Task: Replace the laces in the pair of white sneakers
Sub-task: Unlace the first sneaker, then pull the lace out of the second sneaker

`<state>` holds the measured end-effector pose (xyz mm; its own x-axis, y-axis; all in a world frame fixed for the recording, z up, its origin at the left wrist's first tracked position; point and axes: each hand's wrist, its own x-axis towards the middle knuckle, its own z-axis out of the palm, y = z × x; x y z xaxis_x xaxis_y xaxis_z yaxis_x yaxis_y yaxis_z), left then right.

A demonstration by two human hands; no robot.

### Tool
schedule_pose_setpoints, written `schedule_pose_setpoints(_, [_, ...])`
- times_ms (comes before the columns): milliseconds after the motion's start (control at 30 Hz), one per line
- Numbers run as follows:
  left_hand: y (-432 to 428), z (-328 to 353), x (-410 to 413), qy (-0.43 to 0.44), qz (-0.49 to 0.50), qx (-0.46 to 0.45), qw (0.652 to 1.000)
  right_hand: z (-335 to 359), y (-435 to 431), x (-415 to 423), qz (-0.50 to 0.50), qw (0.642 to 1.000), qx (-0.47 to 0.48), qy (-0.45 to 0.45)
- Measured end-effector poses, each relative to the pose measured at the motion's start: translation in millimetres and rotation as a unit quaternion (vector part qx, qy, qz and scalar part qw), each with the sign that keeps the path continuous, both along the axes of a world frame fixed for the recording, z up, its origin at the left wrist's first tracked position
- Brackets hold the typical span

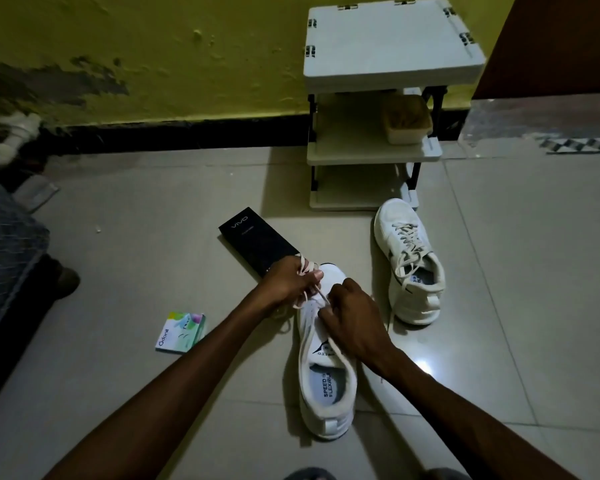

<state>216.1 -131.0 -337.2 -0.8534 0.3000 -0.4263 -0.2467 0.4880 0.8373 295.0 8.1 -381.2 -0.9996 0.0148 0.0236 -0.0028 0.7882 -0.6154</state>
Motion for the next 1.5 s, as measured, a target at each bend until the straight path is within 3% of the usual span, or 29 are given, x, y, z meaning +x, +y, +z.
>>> schedule_pose_setpoints(67, [3,4,-1,-0.001,0.028,0.012,1.0,4,10,-3,-0.061,0.99,-0.123,-0.019])
schedule_pose_setpoints(167, [11,13,0,-0.051,0.07,0.09,0.992,23,21,-7,-0.169,0.914,-0.36,-0.084])
schedule_pose_setpoints(233, [18,18,0,-0.122,0.13,0.182,0.967,40,27,-8,-0.174,0.88,-0.426,-0.116])
schedule_pose_setpoints(333, [31,30,-2,-0.219,0.227,0.308,0.898,59,32,-7,-0.092,0.863,-0.463,-0.179])
schedule_pose_setpoints(433, [46,43,0,-0.251,0.264,0.378,0.851,68,32,-5,-0.029,0.83,-0.511,-0.221])
schedule_pose_setpoints(467, [51,48,3,-0.242,0.258,0.368,0.86,68,31,-5,-0.022,0.821,-0.527,-0.217])
schedule_pose_setpoints(567, [59,58,14,-0.151,0.2,0.246,0.936,72,34,-7,-0.046,0.807,-0.56,-0.182])
schedule_pose_setpoints(667, [54,72,23,-0.065,0.052,0.133,0.988,81,42,-6,-0.093,0.783,-0.595,-0.158])
schedule_pose_setpoints(767, [45,82,26,-0.031,-0.106,0.113,0.987,91,54,-5,-0.148,0.766,-0.61,-0.137])
schedule_pose_setpoints(833, [46,88,26,-0.029,-0.127,0.108,0.986,97,66,-5,-0.176,0.765,-0.607,-0.121])
schedule_pose_setpoints(967, [69,94,16,-0.012,-0.089,0.114,0.989,114,97,4,-0.178,0.818,-0.542,-0.074])
schedule_pose_setpoints(1033, [89,100,11,-0.015,-0.121,0.101,0.987,120,117,12,-0.189,0.838,-0.51,-0.041])
schedule_pose_setpoints(1133, [124,105,1,-0.075,-0.216,0.115,0.967,123,155,25,-0.228,0.855,-0.465,-0.002])
schedule_pose_setpoints(1233, [161,100,-10,-0.188,-0.294,0.21,0.913,122,203,40,-0.283,0.853,-0.438,0.021])
schedule_pose_setpoints(1300, [185,90,-15,-0.248,-0.262,0.251,0.898,117,234,48,-0.307,0.846,-0.435,0.012])
schedule_pose_setpoints(1400, [237,66,-14,-0.225,-0.164,0.185,0.943,99,279,62,-0.352,0.833,-0.426,-0.012])
schedule_pose_setpoints(1500, [277,38,-3,-0.152,-0.184,0.074,0.968,72,303,68,-0.406,0.816,-0.409,-0.052])
